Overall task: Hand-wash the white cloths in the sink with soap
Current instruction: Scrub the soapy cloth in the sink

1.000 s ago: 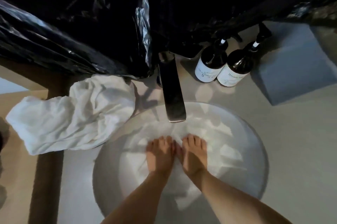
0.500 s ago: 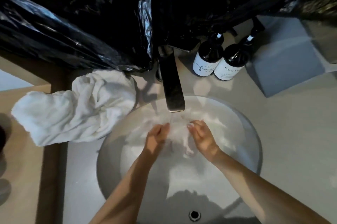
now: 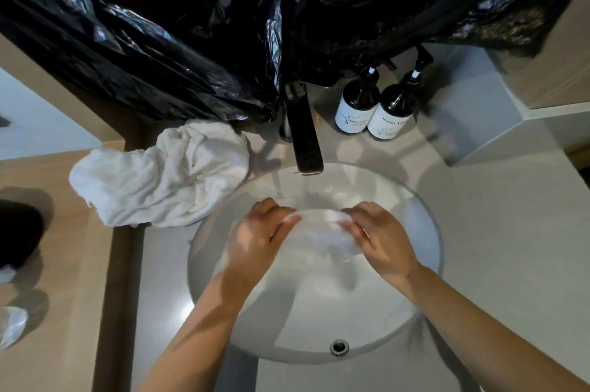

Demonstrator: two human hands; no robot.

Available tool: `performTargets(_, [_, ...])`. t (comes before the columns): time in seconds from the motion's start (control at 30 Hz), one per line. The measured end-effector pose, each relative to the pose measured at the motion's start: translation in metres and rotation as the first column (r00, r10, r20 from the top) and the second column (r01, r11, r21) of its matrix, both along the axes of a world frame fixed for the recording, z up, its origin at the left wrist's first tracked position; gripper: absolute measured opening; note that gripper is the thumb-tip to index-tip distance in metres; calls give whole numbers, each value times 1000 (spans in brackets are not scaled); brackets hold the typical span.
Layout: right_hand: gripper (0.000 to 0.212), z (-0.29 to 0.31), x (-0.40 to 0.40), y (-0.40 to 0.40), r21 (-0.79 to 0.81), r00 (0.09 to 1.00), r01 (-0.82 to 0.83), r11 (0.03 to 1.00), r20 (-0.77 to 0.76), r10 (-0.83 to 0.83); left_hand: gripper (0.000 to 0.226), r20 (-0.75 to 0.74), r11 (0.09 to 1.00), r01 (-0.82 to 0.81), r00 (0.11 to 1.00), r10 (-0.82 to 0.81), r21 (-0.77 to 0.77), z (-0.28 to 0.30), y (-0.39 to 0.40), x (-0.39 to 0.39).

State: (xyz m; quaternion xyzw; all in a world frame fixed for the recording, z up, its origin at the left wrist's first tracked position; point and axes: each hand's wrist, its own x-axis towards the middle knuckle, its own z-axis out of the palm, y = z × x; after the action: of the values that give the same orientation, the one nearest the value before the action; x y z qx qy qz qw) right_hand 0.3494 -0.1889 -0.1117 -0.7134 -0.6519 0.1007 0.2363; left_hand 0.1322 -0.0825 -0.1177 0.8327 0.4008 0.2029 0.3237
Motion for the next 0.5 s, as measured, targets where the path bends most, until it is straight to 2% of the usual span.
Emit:
performTargets(0.07, [39, -17, -5, -16, -100, 999, -28, 995, 14, 29, 35, -52, 993, 98, 994, -95, 65, -17, -6, -10])
performTargets(0.1, [36, -27, -6, -23, -161, 997, -63, 985, 35, 69, 37, -128, 987, 158, 980, -152, 39, -24, -11, -14])
performTargets(0.17, [34, -47, -9, -33, -272, 985, -134, 953, 69, 158, 45, -288, 965, 231, 922, -259, -127, -38, -21, -14])
performTargets(0.2, [38, -56, -9, -34, -299, 985, -138, 944, 63, 164, 41, -327, 959, 220, 906, -269, -179, -48, -25, -13])
performTargets(0.27, [51, -74, -14, -29, -320, 984, -101, 942, 106, 142, 28, -371, 980, 186, 907, -198, -68, -67, -27, -4])
performTargets(0.3, [58, -79, -18, -22, -365, 983, -65, 929, 136, 122, 34, -430, 984, 175, 888, -162, -9, -78, -27, 1])
performTargets(0.4, [66, -99, -36, -5, -486, 977, 22, 873, 198, 85, 49, -645, 956, 293, 733, -216, 14, -102, -21, 16])
performTargets(0.47, [66, -110, -45, -1, -519, 962, 47, 854, 253, 101, 55, -707, 940, 337, 651, -277, -57, -114, -21, 20])
performTargets(0.5, [65, -116, -47, -1, -519, 961, 44, 854, 257, 106, 57, -720, 947, 317, 646, -254, -49, -120, -22, 19])
